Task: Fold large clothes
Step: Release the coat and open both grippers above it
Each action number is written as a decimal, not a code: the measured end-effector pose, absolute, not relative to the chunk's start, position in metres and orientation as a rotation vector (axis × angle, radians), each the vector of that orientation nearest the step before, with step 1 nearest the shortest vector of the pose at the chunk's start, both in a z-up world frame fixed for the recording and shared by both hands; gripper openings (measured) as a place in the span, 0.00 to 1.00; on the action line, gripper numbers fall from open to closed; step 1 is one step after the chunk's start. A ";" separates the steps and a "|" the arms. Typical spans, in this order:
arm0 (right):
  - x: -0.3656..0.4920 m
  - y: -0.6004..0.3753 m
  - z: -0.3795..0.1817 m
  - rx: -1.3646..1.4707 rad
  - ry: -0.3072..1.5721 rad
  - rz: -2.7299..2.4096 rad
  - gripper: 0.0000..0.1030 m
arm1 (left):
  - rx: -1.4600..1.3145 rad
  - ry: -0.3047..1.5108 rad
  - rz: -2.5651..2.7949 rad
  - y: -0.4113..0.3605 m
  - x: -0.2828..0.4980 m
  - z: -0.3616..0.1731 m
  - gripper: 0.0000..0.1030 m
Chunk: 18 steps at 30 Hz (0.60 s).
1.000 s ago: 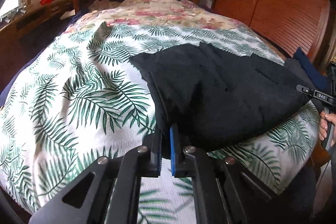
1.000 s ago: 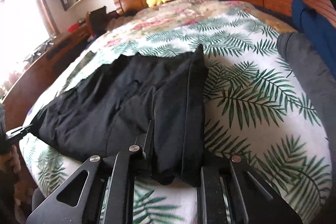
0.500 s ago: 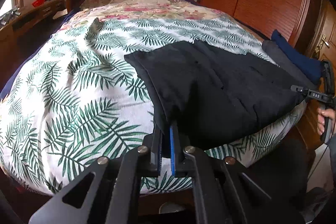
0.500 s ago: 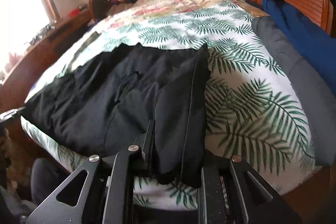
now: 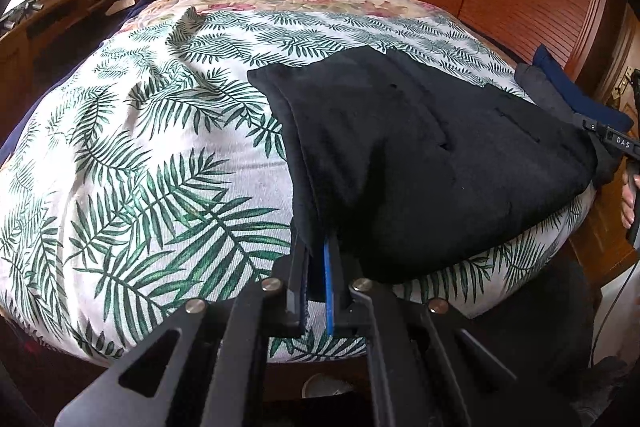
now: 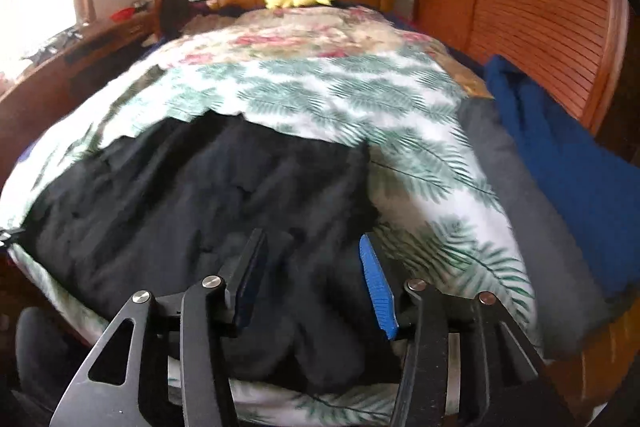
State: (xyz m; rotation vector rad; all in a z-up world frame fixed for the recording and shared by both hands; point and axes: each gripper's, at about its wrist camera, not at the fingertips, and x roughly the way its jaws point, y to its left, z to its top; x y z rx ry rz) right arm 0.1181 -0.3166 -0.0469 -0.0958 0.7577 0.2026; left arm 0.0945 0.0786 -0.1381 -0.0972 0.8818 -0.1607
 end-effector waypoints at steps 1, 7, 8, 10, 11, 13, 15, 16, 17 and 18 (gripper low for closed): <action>0.118 -0.311 -0.047 -0.096 0.754 0.220 0.49 | -0.104 0.880 -0.161 0.079 0.095 -0.138 0.03; 0.121 -0.270 -0.047 -0.154 0.728 0.287 0.50 | -0.095 0.885 -0.155 0.077 0.094 -0.140 0.03; 0.121 -0.265 -0.046 -0.159 0.721 0.297 0.50 | -0.094 0.886 -0.155 0.076 0.094 -0.141 0.03; 0.122 -0.259 -0.045 -0.140 0.726 0.340 0.52 | -0.096 0.890 -0.154 0.076 0.095 -0.142 0.03; 0.124 -0.255 -0.048 -0.133 0.741 0.361 0.52 | -0.098 0.894 -0.154 0.077 0.096 -0.143 0.03; 0.127 -0.242 -0.060 -0.135 0.775 0.397 0.52 | -0.099 0.899 -0.155 0.077 0.096 -0.145 0.03; 0.127 -0.227 -0.075 -0.151 0.812 0.437 0.52 | -0.102 0.902 -0.156 0.077 0.096 -0.146 0.03; 0.127 -0.220 -0.083 -0.160 0.830 0.452 0.52 | -0.103 0.903 -0.157 0.077 0.097 -0.146 0.03; 0.127 -0.214 -0.092 -0.170 0.850 0.462 0.52 | -0.103 0.905 -0.157 0.077 0.097 -0.147 0.03; 0.125 -0.209 -0.099 -0.180 0.868 0.470 0.52 | -0.104 0.908 -0.159 0.077 0.097 -0.147 0.03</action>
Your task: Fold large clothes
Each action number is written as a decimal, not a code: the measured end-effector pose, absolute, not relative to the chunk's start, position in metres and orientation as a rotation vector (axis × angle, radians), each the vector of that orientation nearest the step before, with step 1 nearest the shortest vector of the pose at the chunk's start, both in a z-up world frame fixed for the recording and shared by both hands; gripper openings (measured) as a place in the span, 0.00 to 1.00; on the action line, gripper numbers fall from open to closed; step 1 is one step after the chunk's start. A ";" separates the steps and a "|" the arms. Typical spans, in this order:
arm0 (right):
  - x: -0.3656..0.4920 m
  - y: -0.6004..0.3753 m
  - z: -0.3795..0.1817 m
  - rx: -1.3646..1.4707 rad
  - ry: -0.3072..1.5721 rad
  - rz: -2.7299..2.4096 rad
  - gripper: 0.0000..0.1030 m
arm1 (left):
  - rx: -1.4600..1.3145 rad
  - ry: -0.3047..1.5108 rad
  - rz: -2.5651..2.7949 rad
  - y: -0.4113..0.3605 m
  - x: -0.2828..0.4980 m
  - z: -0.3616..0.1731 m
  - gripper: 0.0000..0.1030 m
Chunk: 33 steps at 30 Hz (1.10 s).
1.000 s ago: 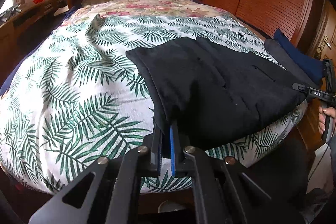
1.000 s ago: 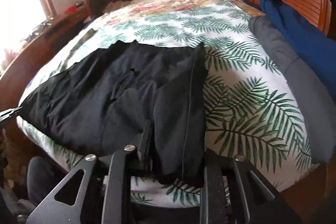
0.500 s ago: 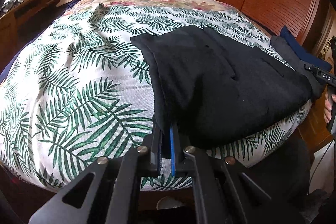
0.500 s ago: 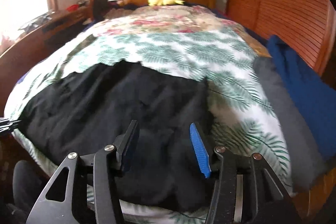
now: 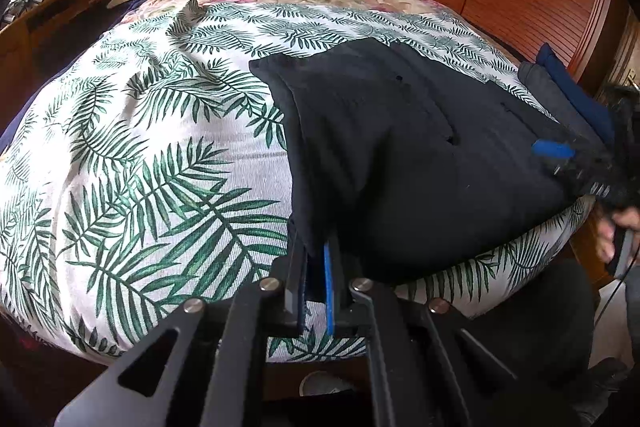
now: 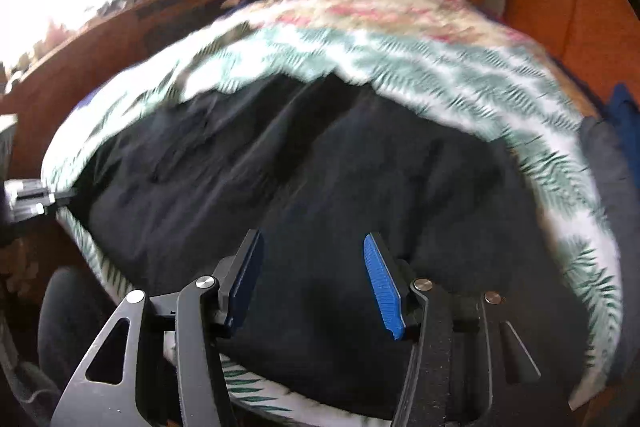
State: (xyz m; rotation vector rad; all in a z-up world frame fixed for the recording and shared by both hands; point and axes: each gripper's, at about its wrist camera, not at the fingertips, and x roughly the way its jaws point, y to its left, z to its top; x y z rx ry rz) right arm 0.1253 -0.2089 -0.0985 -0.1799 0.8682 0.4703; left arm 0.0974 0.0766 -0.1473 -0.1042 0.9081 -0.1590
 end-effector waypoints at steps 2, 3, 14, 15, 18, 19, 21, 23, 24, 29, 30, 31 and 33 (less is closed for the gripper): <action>0.126 -0.199 -0.119 -0.213 0.911 0.484 0.52 | -0.103 0.913 -0.160 0.076 0.098 -0.149 0.03; 0.125 -0.196 -0.126 -0.237 0.918 0.481 0.53 | -0.100 0.914 -0.158 0.075 0.098 -0.149 0.03; 0.120 -0.193 -0.119 -0.236 0.933 0.511 0.54 | -0.095 0.923 -0.146 0.074 0.099 -0.153 0.03; 0.117 -0.192 -0.119 -0.233 0.933 0.522 0.54 | -0.094 0.924 -0.146 0.074 0.099 -0.153 0.03; 0.112 -0.189 -0.122 -0.252 0.932 0.534 0.54 | -0.089 0.929 -0.146 0.073 0.101 -0.154 0.03; 0.113 -0.190 -0.125 -0.251 0.937 0.536 0.54 | -0.088 0.930 -0.146 0.073 0.101 -0.155 0.03; 0.116 -0.192 -0.130 -0.229 0.956 0.544 0.55 | -0.085 0.931 -0.144 0.072 0.101 -0.155 0.03; 0.118 -0.192 -0.133 -0.228 0.959 0.554 0.56 | -0.085 0.933 -0.143 0.072 0.101 -0.155 0.04; 0.118 -0.192 -0.134 -0.238 0.953 0.559 0.57 | -0.085 0.934 -0.143 0.072 0.101 -0.155 0.04; 0.117 -0.190 -0.137 -0.251 0.940 0.566 0.58 | -0.084 0.939 -0.138 0.072 0.102 -0.155 0.04; 0.117 -0.190 -0.137 -0.250 0.935 0.564 0.58 | -0.088 0.937 -0.137 0.072 0.102 -0.154 0.04; 0.117 -0.190 -0.138 -0.249 0.930 0.563 0.58 | -0.100 0.929 -0.140 0.072 0.102 -0.152 0.04; 0.115 -0.190 -0.139 -0.247 0.918 0.559 0.58 | -0.127 0.899 -0.165 0.071 0.100 -0.143 0.02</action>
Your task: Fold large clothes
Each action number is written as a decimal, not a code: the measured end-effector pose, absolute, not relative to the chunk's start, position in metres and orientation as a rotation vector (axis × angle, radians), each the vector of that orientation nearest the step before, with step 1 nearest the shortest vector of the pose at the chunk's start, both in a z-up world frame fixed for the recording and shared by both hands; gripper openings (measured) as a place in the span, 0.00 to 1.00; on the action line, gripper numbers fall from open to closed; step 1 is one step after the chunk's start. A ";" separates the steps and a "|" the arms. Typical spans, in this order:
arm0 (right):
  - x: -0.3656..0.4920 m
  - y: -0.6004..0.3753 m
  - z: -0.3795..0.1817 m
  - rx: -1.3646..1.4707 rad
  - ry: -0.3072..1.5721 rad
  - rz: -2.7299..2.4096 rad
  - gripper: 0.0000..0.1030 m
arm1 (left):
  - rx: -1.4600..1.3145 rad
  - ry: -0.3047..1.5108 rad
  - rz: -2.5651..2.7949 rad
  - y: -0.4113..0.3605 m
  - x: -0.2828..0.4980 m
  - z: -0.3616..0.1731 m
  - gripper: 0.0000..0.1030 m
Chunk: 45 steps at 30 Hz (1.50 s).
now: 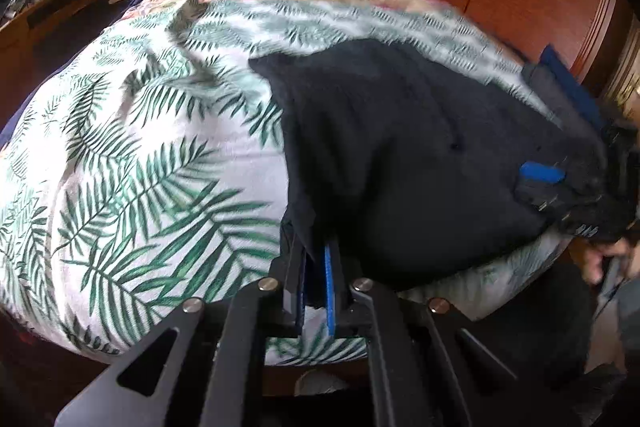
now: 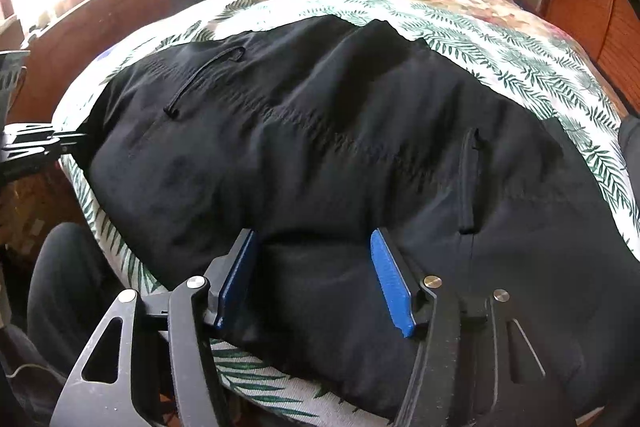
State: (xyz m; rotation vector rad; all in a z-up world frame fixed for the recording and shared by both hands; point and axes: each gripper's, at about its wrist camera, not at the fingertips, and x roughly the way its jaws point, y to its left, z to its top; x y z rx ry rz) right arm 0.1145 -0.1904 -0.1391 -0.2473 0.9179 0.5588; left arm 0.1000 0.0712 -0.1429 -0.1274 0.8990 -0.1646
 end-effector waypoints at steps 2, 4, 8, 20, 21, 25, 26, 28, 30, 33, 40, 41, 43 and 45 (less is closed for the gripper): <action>0.114 -0.191 -0.140 -0.240 0.908 0.560 0.59 | -0.111 0.872 -0.176 0.064 0.100 -0.130 0.01; 0.114 -0.194 -0.140 -0.226 0.898 0.568 0.59 | -0.099 0.840 -0.193 0.054 0.101 -0.114 0.01; 0.112 -0.198 -0.140 -0.204 0.878 0.583 0.59 | -0.084 0.759 -0.234 0.031 0.109 -0.077 0.00; 0.111 -0.272 -0.106 -0.167 0.816 0.504 0.59 | 0.017 0.674 -0.490 -0.098 0.152 -0.024 0.00; 0.110 -0.281 -0.104 -0.162 0.811 0.488 0.59 | 0.024 0.674 -0.522 -0.113 0.157 -0.024 0.00; 0.105 -0.322 -0.100 -0.142 0.813 0.413 0.59 | 0.023 0.685 -0.621 -0.160 0.169 -0.024 0.00; 0.103 -0.331 -0.099 -0.134 0.817 0.397 0.59 | 0.024 0.688 -0.637 -0.168 0.170 -0.025 0.00; 0.100 -0.348 -0.098 -0.123 0.831 0.364 0.59 | 0.025 0.702 -0.689 -0.192 0.175 -0.029 0.00; 0.096 -0.363 -0.097 -0.114 0.844 0.339 0.59 | 0.033 0.715 -0.720 -0.211 0.177 -0.034 0.00; 0.088 -0.380 -0.094 -0.109 0.859 0.297 0.59 | 0.063 0.735 -0.735 -0.229 0.179 -0.042 0.00; 0.071 -0.406 -0.079 -0.074 0.838 0.256 0.59 | 0.113 0.776 -0.698 -0.239 0.178 -0.055 0.00; 0.071 -0.409 -0.078 -0.068 0.834 0.253 0.59 | 0.118 0.781 -0.694 -0.241 0.179 -0.056 0.00; 0.071 -0.412 -0.075 -0.059 0.829 0.248 0.59 | 0.127 0.782 -0.680 -0.237 0.177 -0.053 0.00; 0.072 -0.411 -0.074 -0.056 0.825 0.245 0.59 | 0.132 0.773 -0.676 -0.233 0.174 -0.048 0.02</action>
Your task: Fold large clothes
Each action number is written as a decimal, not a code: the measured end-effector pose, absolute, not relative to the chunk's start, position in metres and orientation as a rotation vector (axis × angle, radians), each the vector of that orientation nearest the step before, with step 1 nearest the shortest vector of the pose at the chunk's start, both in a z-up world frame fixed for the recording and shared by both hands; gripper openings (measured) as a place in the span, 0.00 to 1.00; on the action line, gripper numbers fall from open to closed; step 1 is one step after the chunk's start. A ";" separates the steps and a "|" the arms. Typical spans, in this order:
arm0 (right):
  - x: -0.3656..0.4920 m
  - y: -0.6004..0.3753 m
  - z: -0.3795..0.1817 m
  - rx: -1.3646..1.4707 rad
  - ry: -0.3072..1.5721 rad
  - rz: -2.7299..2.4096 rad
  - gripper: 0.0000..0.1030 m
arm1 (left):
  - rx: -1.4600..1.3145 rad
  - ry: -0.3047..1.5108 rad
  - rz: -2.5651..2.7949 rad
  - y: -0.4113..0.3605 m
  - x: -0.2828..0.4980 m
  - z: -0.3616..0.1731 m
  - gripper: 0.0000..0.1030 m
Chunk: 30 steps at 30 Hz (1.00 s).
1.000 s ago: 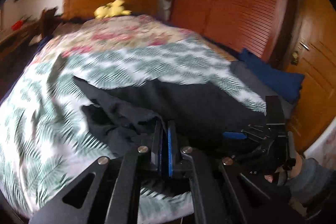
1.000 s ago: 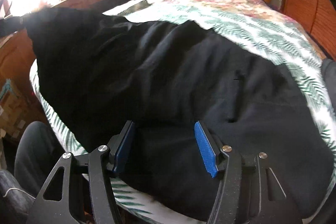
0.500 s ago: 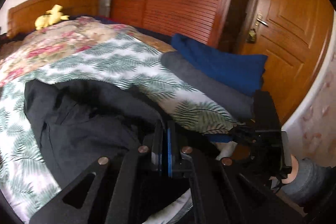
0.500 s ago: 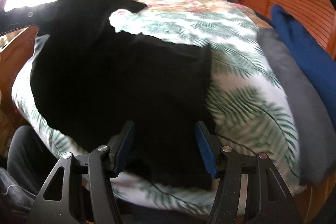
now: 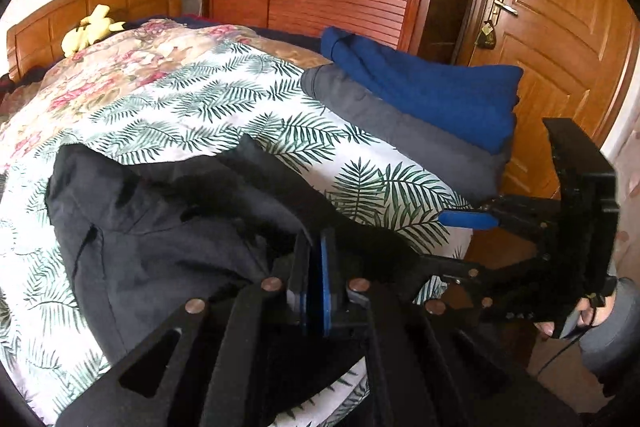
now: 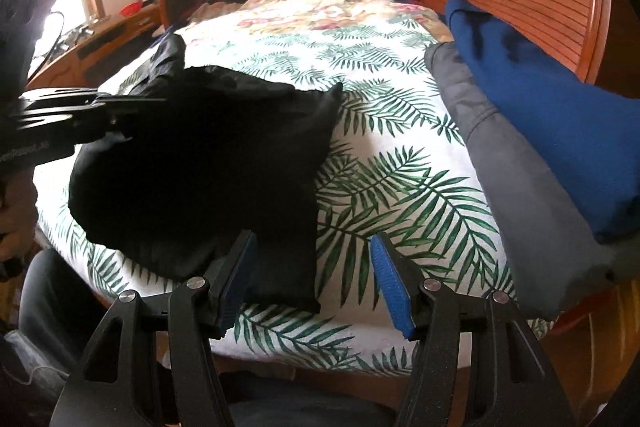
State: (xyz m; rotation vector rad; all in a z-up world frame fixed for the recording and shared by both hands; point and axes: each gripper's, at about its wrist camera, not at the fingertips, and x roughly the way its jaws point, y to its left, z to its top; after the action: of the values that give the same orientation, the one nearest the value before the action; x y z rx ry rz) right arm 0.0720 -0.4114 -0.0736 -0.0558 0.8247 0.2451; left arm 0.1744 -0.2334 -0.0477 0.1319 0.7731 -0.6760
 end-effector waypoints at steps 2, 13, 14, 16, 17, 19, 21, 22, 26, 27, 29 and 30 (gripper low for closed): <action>0.073 -0.408 -0.072 -0.057 0.820 0.245 0.59 | 0.152 0.748 -0.661 -0.226 0.168 -0.038 0.05; 0.087 -0.380 -0.042 -0.073 0.749 0.256 0.59 | 0.087 0.668 -0.583 -0.145 0.152 -0.007 0.23; 0.089 -0.375 -0.039 -0.076 0.741 0.261 0.59 | 0.081 0.669 -0.567 -0.135 0.151 -0.009 0.24; 0.094 -0.361 -0.032 -0.087 0.725 0.276 0.59 | 0.070 0.675 -0.544 -0.117 0.150 -0.012 0.24; 0.095 -0.356 -0.030 -0.091 0.720 0.281 0.59 | 0.065 0.677 -0.525 -0.105 0.149 -0.015 0.25; 0.101 -0.338 -0.023 -0.106 0.701 0.300 0.59 | 0.059 0.681 -0.496 -0.088 0.146 -0.019 0.25; 0.106 -0.322 -0.017 -0.116 0.686 0.317 0.59 | 0.049 0.684 -0.464 -0.069 0.143 -0.024 0.25; 0.108 -0.315 -0.014 -0.120 0.680 0.325 0.59 | 0.044 0.686 -0.451 -0.061 0.142 -0.027 0.25; 0.117 -0.283 0.000 -0.146 0.649 0.355 0.59 | 0.017 0.694 -0.399 -0.028 0.137 -0.038 0.25; 0.119 -0.274 0.004 -0.153 0.642 0.365 0.59 | 0.007 0.698 -0.384 -0.018 0.135 -0.042 0.25; 0.122 -0.261 0.009 -0.164 0.635 0.380 0.59 | -0.006 0.704 -0.372 -0.007 0.134 -0.047 0.25; 0.124 -0.255 0.011 -0.170 0.634 0.387 0.61 | -0.012 0.706 -0.366 -0.001 0.133 -0.050 0.25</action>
State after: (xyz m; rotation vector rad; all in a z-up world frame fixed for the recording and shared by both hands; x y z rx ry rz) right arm 0.1242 -0.2548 0.0110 -0.1695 0.6345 0.3872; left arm 0.1334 -0.0013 -0.0495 -0.0121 0.7059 -0.3656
